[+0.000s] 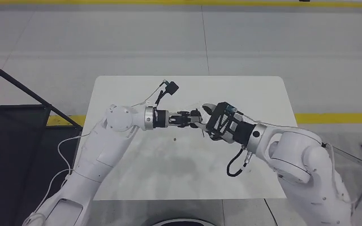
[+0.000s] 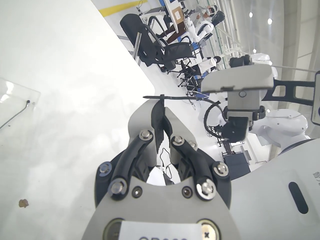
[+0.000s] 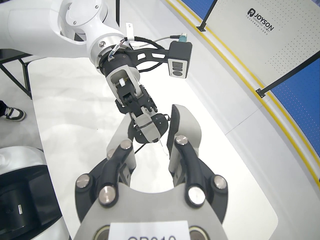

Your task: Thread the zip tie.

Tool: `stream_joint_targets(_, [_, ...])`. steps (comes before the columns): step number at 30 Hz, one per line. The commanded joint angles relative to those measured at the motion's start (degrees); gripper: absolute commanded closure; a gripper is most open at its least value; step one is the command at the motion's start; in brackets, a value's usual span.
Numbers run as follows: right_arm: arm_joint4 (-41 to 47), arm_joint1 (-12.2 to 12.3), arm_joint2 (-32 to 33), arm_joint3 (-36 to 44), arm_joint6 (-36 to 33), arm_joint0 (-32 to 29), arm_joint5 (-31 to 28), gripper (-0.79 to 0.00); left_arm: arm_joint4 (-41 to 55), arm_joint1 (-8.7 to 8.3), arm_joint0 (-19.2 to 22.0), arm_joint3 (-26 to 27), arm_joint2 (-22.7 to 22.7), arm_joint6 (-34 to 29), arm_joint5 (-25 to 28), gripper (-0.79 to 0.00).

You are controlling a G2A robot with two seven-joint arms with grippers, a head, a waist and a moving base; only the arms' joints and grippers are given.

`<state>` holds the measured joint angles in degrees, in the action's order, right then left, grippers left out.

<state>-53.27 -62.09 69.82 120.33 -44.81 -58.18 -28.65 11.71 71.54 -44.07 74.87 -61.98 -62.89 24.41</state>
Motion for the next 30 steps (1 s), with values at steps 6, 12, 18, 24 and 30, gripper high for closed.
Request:
stream_joint_targets(6, [10.46, 0.38, 6.57, -0.5, 3.58, -4.96, 5.51, -0.785, -3.53, -0.22, -0.9, 1.57, -0.92, 6.71, 1.2, 0.0])
stream_joint_targets(12, [27.3, 0.76, 10.76, -4.51, -1.16, -9.27, 10.3, -0.785, -6.86, -0.32, -2.0, 3.07, -1.49, 12.73, 2.58, 0.0])
stream_joint_targets(18, [28.59, 1.09, 11.63, -5.52, -5.98, -8.98, 13.13, -0.785, -6.86, -0.32, -2.0, 3.07, -1.49, 12.73, 2.58, 0.0])
stream_joint_targets(24, [28.59, 1.09, 11.63, -5.52, -5.98, -8.98, 13.13, -0.785, -6.86, -0.32, -2.0, 3.07, -1.49, 12.73, 2.58, 0.0])
stream_joint_targets(30, [34.15, 0.52, 7.43, -9.01, -3.8, -8.18, 14.89, -0.785, -8.14, -0.41, -3.65, 5.48, -1.15, 14.75, 2.13, 0.0])
